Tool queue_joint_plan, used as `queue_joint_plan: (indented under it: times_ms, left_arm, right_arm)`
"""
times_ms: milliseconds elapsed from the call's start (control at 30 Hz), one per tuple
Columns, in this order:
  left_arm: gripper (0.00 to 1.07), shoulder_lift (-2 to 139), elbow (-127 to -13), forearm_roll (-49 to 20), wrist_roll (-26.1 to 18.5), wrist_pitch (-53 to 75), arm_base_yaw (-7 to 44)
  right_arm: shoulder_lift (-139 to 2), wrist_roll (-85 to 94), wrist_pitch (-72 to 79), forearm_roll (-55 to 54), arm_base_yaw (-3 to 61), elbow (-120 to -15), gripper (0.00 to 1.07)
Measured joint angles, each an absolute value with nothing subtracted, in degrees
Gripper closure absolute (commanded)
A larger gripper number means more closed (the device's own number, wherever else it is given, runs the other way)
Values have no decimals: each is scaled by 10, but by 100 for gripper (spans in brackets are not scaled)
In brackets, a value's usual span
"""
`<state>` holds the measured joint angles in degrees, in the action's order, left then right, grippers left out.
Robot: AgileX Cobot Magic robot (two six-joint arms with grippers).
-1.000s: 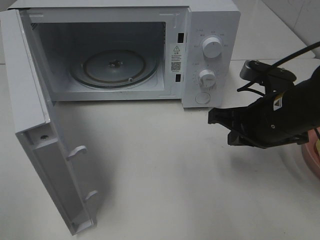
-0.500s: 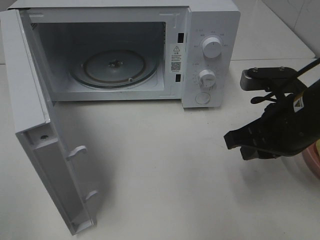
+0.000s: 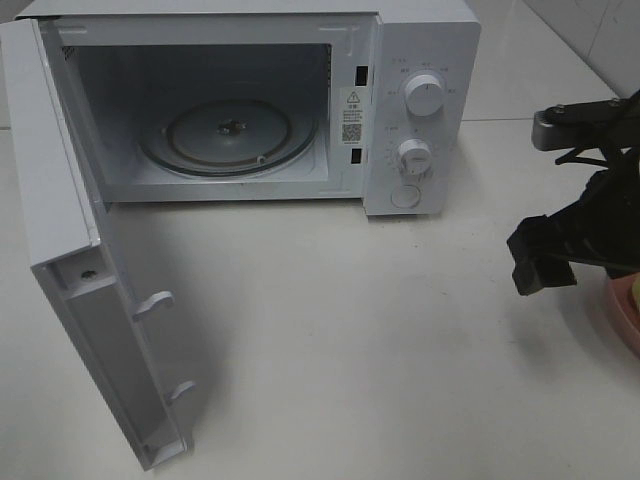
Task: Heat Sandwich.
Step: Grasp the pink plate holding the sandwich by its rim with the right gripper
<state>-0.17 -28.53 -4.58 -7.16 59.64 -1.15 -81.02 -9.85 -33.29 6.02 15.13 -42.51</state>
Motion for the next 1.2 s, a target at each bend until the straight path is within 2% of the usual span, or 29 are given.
queue_joint_plan:
  times_ms: [567, 1200]
  left_arm:
    - [7, -2, -285, -46, -72, 596, -11]
    - [7, -2, -285, -46, -72, 596, -11]
  right_arm:
    - [-820, -72, -406, 83, 30, -428, 20]
    - [-922, -45, -371, 85, 17, -439, 21]
